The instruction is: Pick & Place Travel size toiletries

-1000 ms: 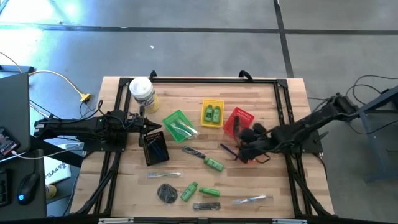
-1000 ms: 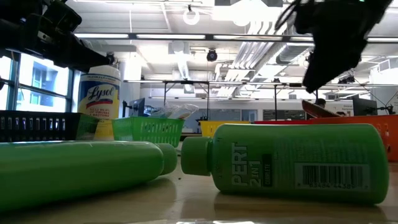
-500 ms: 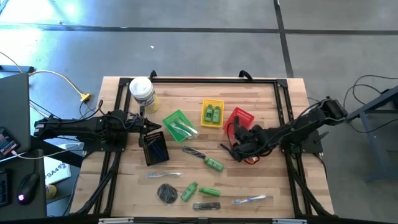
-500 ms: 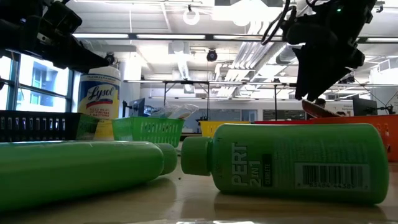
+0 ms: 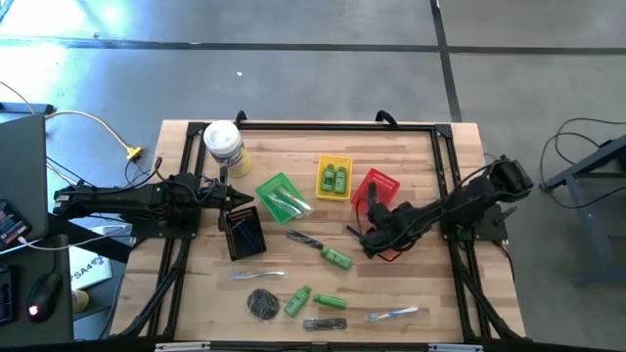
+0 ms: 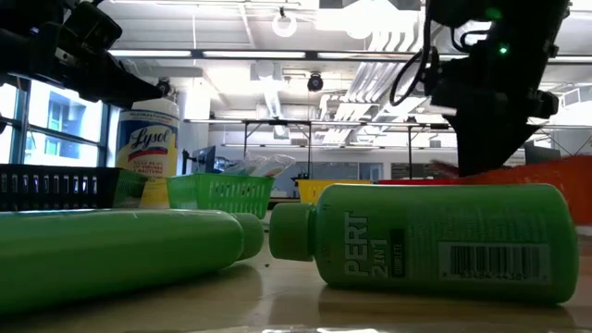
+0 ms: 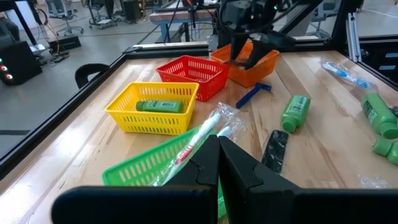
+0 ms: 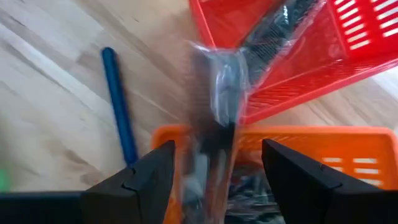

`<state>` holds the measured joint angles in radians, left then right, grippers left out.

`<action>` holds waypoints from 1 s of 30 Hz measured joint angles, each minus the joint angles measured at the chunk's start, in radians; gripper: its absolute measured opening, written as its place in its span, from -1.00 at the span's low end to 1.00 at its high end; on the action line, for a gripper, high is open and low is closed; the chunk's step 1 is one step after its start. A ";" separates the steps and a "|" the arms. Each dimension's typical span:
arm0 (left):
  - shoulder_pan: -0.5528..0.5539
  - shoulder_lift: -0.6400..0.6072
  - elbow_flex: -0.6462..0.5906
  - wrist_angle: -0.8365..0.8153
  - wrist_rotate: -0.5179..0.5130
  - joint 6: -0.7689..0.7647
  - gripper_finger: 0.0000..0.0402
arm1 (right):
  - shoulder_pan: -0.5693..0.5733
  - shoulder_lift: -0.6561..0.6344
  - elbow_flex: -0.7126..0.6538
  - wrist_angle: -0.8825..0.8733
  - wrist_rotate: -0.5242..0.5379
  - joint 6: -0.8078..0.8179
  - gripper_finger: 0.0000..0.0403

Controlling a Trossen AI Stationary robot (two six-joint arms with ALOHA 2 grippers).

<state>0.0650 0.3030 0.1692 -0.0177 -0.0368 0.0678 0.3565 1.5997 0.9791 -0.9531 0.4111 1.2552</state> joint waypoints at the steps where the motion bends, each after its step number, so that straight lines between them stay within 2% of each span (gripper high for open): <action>1: 0.000 0.000 0.000 0.000 0.000 -0.001 -1.00 | 0.001 0.008 0.000 0.000 0.002 0.000 0.13; 6: 0.000 0.000 0.000 0.000 0.000 0.000 -1.00 | 0.010 0.011 0.000 0.004 0.009 -0.009 -0.09; 18: 0.000 0.000 0.000 0.000 0.000 0.002 -1.00 | 0.022 0.010 0.000 0.038 0.005 -0.107 -0.91; 24: 0.000 0.000 0.000 0.000 0.000 0.002 -1.00 | 0.059 -0.004 0.022 0.033 0.024 -0.120 -0.98; 30: 0.000 0.001 0.000 0.001 0.000 0.006 -1.00 | 0.115 -0.016 0.104 -0.008 0.095 -0.135 -0.98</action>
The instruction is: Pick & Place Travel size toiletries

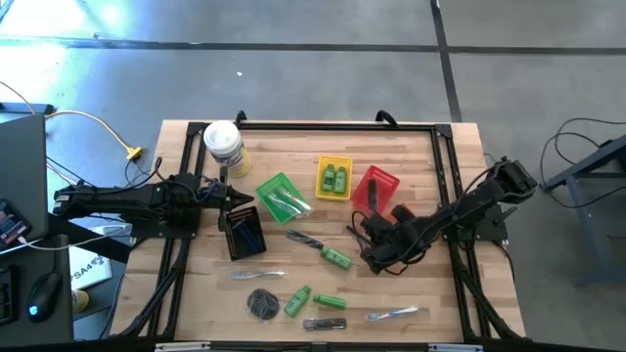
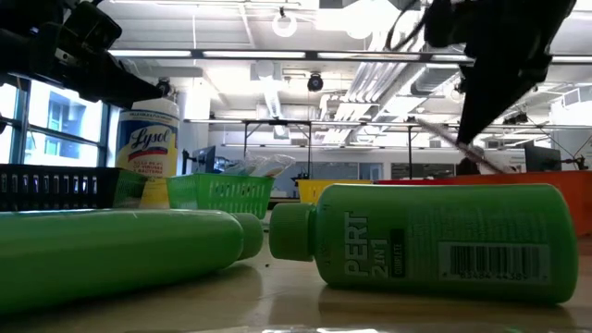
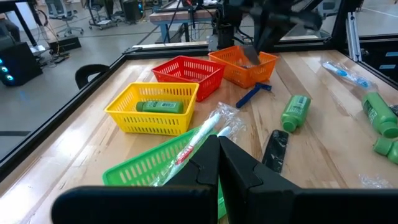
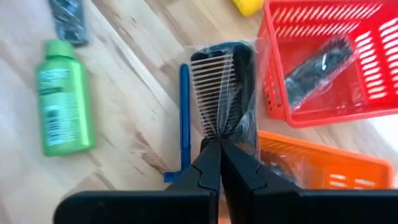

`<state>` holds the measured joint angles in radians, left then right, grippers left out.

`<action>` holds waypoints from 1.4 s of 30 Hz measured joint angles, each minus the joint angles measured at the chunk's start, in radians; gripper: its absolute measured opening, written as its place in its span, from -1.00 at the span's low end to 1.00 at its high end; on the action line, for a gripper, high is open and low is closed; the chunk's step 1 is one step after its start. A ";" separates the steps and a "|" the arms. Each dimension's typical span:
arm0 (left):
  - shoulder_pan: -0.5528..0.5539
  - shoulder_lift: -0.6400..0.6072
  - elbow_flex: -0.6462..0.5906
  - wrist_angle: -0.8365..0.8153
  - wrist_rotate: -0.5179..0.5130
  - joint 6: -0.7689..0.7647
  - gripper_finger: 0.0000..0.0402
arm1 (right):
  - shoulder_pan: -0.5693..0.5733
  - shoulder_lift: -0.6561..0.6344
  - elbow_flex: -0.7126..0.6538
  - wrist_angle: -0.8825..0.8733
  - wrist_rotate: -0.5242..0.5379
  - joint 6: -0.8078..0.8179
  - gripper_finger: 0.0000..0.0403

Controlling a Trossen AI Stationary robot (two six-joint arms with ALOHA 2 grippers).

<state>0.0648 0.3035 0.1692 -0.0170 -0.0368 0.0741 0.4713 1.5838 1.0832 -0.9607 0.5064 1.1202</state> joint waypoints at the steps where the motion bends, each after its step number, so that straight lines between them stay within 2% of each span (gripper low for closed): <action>1: 0.000 0.000 0.000 0.000 0.000 0.000 -1.00 | 0.001 -0.002 0.013 -0.010 0.007 -0.001 -0.98; 9: 0.000 0.000 0.000 0.000 0.000 0.000 -1.00 | 0.028 -0.003 0.108 -0.062 0.052 -0.061 -0.98; 13: 0.000 0.000 0.000 0.000 0.000 0.000 -1.00 | 0.064 -0.029 0.142 -0.067 0.112 -0.106 -0.98; 24: 0.000 0.000 0.000 0.009 0.023 -0.005 -1.00 | 0.257 -0.314 0.143 0.027 0.270 -0.249 -0.98; 28: 0.000 0.000 0.000 0.019 0.023 -0.007 -1.00 | 0.282 -0.415 0.143 0.076 0.267 -0.336 -0.98; 34: 0.000 0.000 0.000 0.019 0.023 -0.006 -1.00 | 0.282 -0.523 0.143 0.118 0.194 -0.444 -0.98; 42: 0.000 0.000 0.000 0.017 0.023 -0.005 -1.00 | 0.282 -0.567 0.143 0.114 0.193 -0.487 -0.98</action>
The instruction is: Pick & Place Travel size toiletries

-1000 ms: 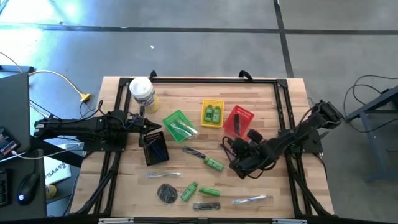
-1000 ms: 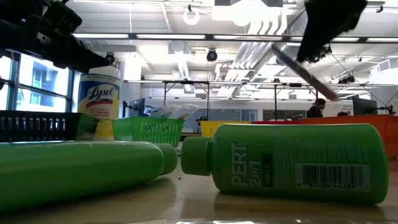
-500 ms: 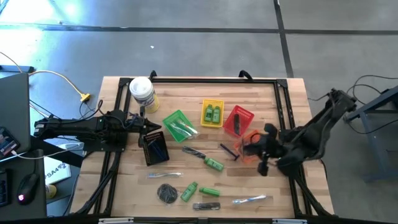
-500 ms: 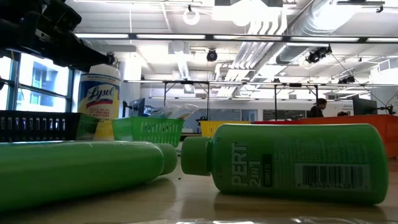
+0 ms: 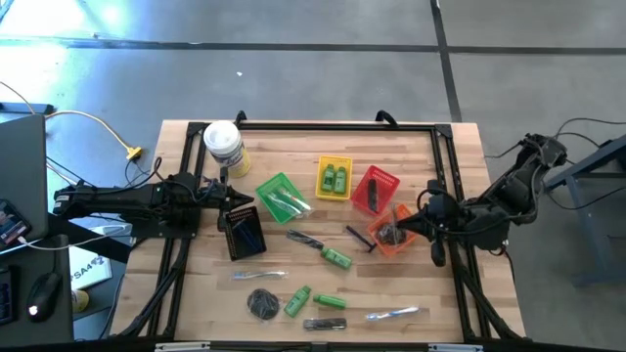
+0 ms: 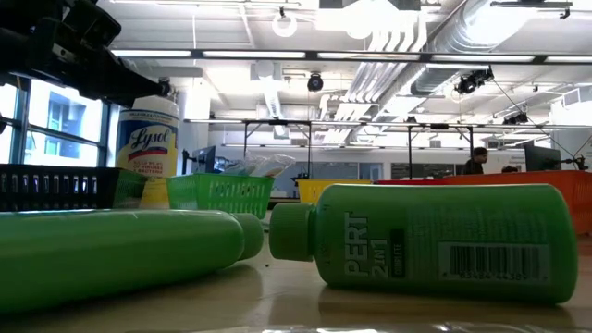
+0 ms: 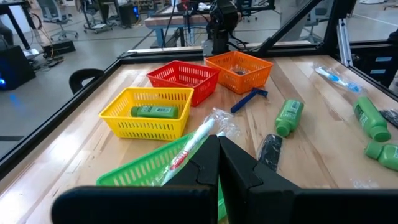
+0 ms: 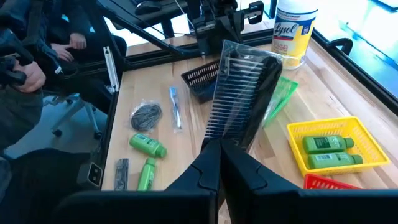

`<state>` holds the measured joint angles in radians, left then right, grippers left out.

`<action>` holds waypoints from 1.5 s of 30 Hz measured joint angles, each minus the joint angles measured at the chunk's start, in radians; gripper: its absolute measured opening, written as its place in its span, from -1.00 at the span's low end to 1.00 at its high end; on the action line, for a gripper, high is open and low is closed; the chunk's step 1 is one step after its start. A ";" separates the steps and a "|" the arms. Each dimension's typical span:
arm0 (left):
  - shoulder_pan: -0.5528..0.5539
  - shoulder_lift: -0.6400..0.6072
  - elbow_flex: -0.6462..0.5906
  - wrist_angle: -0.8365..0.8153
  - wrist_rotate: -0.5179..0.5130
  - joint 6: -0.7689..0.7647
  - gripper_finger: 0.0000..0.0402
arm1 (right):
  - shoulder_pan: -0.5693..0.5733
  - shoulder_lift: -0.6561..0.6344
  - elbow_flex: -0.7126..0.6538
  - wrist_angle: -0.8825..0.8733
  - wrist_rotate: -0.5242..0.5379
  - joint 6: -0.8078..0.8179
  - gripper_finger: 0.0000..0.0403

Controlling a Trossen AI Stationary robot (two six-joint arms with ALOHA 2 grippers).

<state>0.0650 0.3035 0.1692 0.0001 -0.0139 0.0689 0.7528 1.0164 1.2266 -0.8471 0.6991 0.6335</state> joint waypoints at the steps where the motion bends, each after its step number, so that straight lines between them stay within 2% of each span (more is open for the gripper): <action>1: 0.000 0.000 0.000 -0.001 0.000 0.000 -1.00 | 0.000 0.000 0.000 0.000 -0.001 -0.002 -0.98; 34: 0.000 0.000 0.000 -0.002 -0.001 0.005 -1.00 | 0.000 0.020 -0.001 0.015 -0.022 -0.002 -0.98; 45: 0.000 0.000 0.000 -0.002 -0.001 -0.010 -1.00 | 0.000 0.111 -0.001 0.014 -0.050 -0.028 -0.98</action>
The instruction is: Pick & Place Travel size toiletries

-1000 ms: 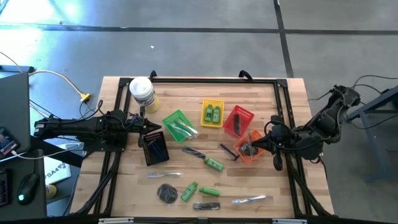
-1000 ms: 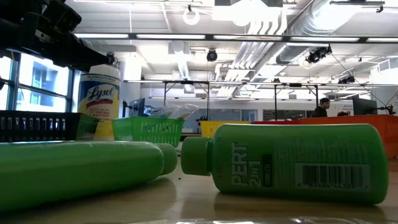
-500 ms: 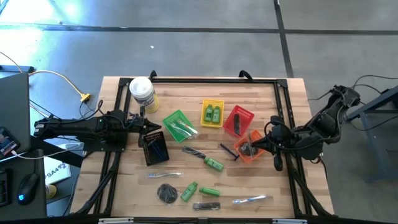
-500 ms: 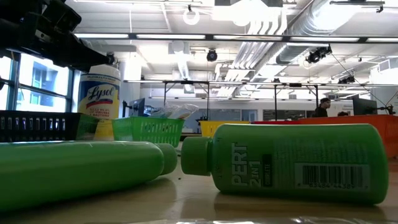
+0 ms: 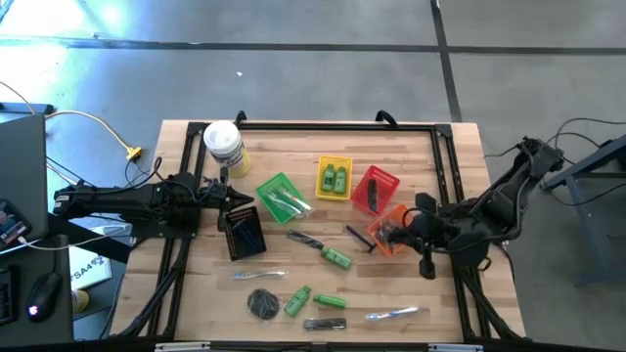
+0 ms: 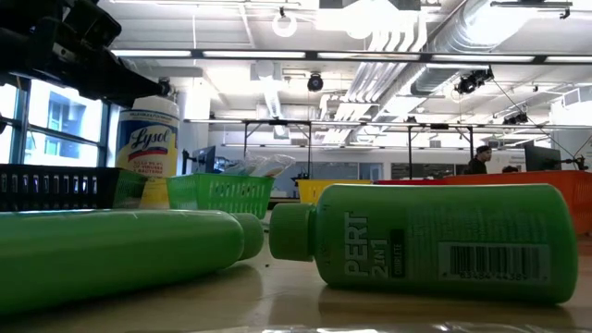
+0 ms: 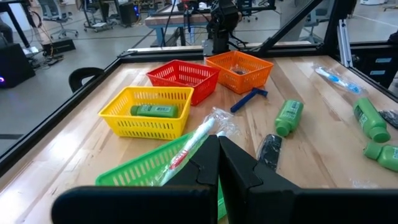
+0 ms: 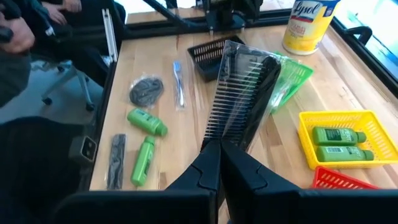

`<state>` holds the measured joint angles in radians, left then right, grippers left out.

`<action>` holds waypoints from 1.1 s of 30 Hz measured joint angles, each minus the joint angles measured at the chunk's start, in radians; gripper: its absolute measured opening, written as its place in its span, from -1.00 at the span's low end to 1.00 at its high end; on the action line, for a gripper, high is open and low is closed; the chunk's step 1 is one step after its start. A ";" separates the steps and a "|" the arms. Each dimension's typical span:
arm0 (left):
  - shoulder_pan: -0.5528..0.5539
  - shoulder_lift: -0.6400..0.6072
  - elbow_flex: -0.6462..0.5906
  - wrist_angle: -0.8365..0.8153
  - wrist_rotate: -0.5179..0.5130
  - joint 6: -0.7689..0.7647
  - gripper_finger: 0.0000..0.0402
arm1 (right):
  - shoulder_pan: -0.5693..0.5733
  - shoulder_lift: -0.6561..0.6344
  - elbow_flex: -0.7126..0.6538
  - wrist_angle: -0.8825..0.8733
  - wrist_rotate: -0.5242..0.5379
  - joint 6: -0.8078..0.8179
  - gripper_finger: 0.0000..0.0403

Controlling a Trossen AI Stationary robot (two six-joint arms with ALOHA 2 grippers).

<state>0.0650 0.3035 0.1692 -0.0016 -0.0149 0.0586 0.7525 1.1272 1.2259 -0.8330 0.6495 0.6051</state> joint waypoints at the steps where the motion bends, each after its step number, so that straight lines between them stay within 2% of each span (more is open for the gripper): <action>1: 0.000 0.000 0.000 0.001 0.000 -0.005 -1.00 | 0.000 0.008 0.000 0.000 -0.001 0.000 -0.98; 20: 0.000 0.000 0.000 0.002 0.000 -0.009 -1.00 | -0.069 0.048 0.000 -0.056 0.003 -0.024 -0.98; 27: 0.000 0.000 0.000 -0.003 -0.001 0.017 -1.00 | -0.238 0.048 0.000 -0.131 -0.035 -0.082 -0.98; 33: 0.000 0.000 0.000 -0.017 -0.001 0.022 -1.00 | -0.459 0.061 0.000 -0.166 -0.060 -0.105 -0.98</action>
<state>0.0647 0.3035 0.1692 -0.0188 -0.0154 0.0801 0.2933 1.1884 1.2259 -0.9994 0.5898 0.5003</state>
